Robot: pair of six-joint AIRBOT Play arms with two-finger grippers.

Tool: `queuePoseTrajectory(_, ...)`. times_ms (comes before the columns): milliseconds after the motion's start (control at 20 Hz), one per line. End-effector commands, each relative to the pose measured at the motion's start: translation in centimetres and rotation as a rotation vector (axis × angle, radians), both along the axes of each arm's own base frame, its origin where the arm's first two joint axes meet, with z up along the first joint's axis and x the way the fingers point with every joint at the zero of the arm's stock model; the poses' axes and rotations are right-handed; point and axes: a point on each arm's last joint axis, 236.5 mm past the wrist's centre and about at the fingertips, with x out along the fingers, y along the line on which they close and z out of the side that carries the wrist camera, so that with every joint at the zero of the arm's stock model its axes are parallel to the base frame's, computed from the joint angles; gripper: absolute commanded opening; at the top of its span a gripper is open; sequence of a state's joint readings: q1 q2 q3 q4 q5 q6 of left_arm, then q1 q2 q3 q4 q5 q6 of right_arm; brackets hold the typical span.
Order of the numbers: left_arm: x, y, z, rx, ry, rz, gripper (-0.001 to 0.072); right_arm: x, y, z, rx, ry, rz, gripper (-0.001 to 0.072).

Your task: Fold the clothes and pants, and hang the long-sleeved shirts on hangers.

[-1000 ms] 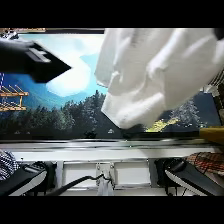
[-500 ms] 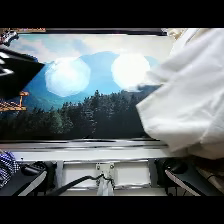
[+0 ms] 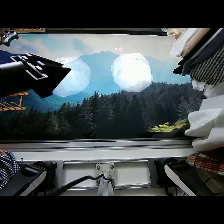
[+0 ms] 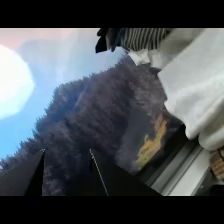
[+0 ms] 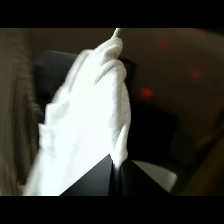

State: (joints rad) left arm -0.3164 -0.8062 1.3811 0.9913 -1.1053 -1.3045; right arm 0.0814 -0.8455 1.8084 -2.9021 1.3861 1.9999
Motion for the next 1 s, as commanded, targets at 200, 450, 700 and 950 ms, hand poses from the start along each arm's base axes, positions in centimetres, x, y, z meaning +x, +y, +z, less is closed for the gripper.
queuePoseTrajectory(200,1.7,1.3,-0.9,0.074,-0.053,0.048,0.0273,-0.2,-5.7,0.0,0.006,-0.253,-0.251,0.0024)
queuePoseTrajectory(450,2.7,2.0,-1.9,0.123,-0.054,0.076,0.0273,0.8,-9.1,-0.4,-0.011,-0.304,-0.285,0.0025)
queuePoseTrajectory(700,3.3,1.8,-2.7,0.131,-0.032,0.074,0.0273,1.4,-11.6,1.9,-0.085,-0.371,-0.207,0.0024)
queuePoseTrajectory(950,3.8,1.5,-3.4,0.133,-0.01,0.069,0.0274,-2.3,-14.6,0.3,-0.001,-0.487,-0.297,0.0025)
